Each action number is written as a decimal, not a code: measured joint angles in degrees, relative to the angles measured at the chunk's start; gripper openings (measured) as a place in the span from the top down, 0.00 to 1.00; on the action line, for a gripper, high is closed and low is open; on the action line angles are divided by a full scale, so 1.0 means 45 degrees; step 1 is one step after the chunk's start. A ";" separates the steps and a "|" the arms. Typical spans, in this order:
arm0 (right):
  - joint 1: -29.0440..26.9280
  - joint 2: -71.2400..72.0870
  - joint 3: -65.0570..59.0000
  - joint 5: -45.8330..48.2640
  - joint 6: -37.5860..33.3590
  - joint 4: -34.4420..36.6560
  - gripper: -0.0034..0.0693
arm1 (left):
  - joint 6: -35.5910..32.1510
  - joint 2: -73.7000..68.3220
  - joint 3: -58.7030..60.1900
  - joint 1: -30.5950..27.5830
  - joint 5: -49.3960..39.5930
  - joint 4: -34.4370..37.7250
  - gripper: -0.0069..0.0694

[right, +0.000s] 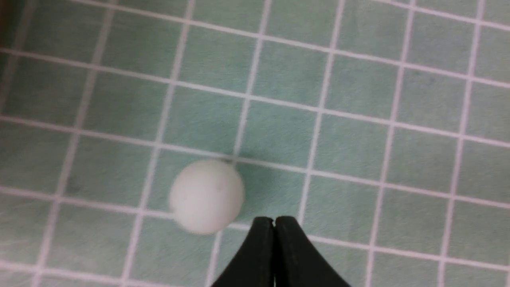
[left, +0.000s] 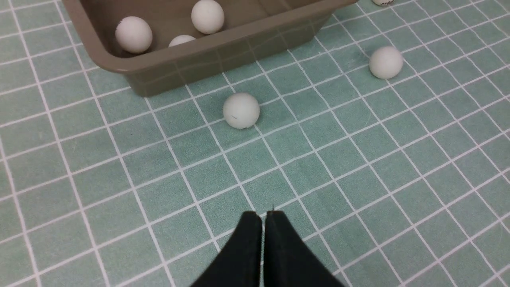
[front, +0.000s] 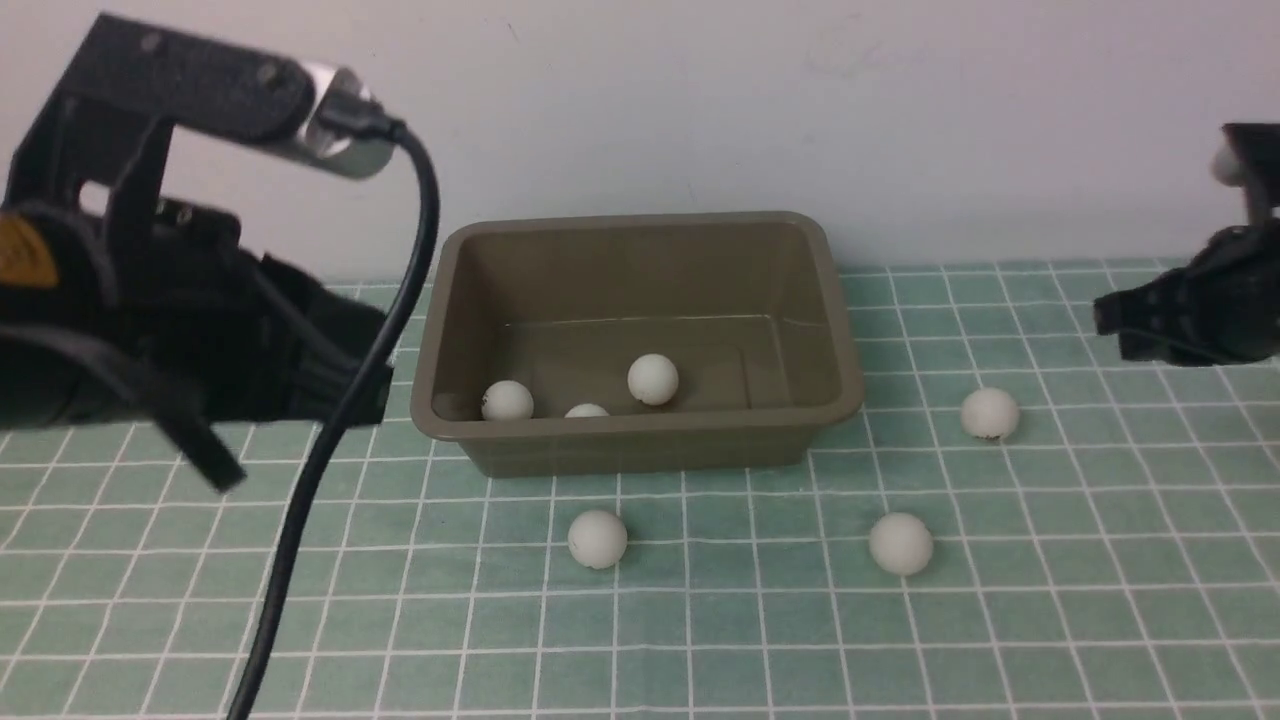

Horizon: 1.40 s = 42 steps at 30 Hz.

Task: Put the table tennis balls in the box on the green coffee tablecloth.
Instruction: 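Reach for and grasp a ping pong ball on the table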

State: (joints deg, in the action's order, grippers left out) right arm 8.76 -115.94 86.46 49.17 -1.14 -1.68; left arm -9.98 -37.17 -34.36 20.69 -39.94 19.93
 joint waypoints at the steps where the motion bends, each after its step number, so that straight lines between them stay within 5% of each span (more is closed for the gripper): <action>1: 0.0000 -0.0081 0.0010 -0.0015 0.0000 0.0000 0.23 | 0.0000 -0.0006 0.0000 0.0000 -0.0010 0.0010 0.91; 11: 0.0000 -0.1065 0.0010 -0.0167 0.0000 0.0000 0.24 | 0.0000 -0.0006 0.0000 0.0000 -0.0010 0.0029 0.91; 17: 0.0000 -0.1120 0.0022 -0.0213 -0.0004 0.0000 0.46 | 0.0000 -0.0006 0.0000 0.0000 -0.0010 0.0040 0.91; 26: 0.0167 -0.0653 0.2401 0.1774 -0.0738 0.0750 0.46 | 0.0000 -0.0006 0.0000 0.0000 0.0004 0.0040 0.91; 31: 0.1677 -0.0593 0.4230 0.2573 -0.1673 0.2183 0.46 | 0.0000 -0.0006 0.0012 0.0000 0.0004 0.0040 0.91; 36: 0.3404 -0.0727 0.4564 0.1903 -0.1692 0.1792 0.46 | 0.0000 -0.0006 0.0012 0.0000 0.0004 0.0040 0.91; 42: 0.3924 -0.1664 0.4577 0.1664 -0.1692 0.1520 0.46 | 0.0000 -0.0006 0.0012 0.0000 -0.0034 0.0040 0.91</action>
State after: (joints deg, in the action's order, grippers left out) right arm 26.42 -123.43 107.06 56.65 -8.76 5.16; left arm -9.98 -37.20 -34.30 20.69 -40.09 20.11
